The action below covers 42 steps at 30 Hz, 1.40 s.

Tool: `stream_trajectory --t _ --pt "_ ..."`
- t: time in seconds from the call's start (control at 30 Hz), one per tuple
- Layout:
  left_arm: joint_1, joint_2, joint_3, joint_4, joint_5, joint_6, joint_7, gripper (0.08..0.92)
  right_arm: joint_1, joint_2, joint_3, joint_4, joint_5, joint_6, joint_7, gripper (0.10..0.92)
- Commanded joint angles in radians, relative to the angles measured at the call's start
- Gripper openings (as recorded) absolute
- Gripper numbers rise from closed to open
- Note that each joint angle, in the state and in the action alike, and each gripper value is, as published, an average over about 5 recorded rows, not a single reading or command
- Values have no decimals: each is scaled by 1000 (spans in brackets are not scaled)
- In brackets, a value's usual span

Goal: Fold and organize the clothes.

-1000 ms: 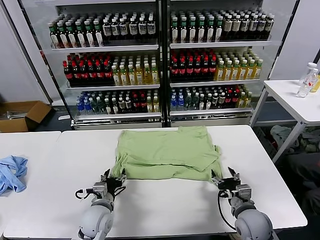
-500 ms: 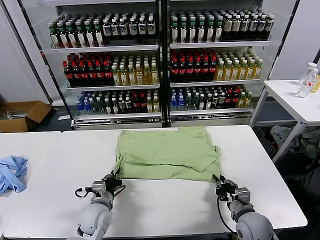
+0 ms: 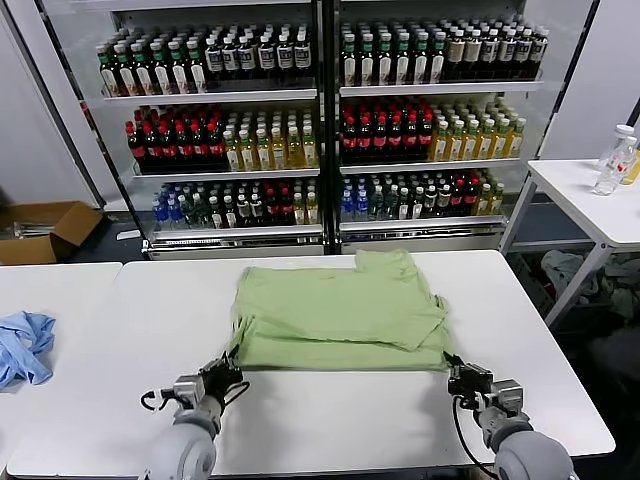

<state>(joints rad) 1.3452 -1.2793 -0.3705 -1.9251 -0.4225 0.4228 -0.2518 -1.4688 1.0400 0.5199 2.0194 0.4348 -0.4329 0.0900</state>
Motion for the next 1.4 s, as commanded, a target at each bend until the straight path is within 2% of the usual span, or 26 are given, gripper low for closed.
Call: stream_trajectory --t 0.03,0.23,0.33,0.53,0.7,0.83,1.1,1.2,1.4 --pt "236 0 -5 -229 22 -3 -3 100 -156 -20 72 117 -18 2 -5 107" --pt "394 -3 -12 -327 85 -2 -16 100 -318 15 116 219 -95 5 -8 107" --pt "449 3 -29 -367 116 3 -12 107 -366 37 118 259 -145 -22 -1 133" --pt "421 54 -115 -404 159 3 9 245 -332 42 121 308 -158 -33 25 294" --pt "289 97 -189 -383 74 19 35 392 -176 16 125 289 -38 -30 67 441" --pt "132 96 -172 -273 39 41 27 505 27 -11 54 195 19 -51 90 554" --pt "-248 48 -28 77 -4 109 20 739 544 74 -202 -216 59 -116 115 777" --pt "-353 58 36 187 4 115 18 799 680 98 -272 -353 58 -133 115 815" --pt "-512 72 128 383 1 146 14 822 826 150 -345 -585 74 -146 112 823"
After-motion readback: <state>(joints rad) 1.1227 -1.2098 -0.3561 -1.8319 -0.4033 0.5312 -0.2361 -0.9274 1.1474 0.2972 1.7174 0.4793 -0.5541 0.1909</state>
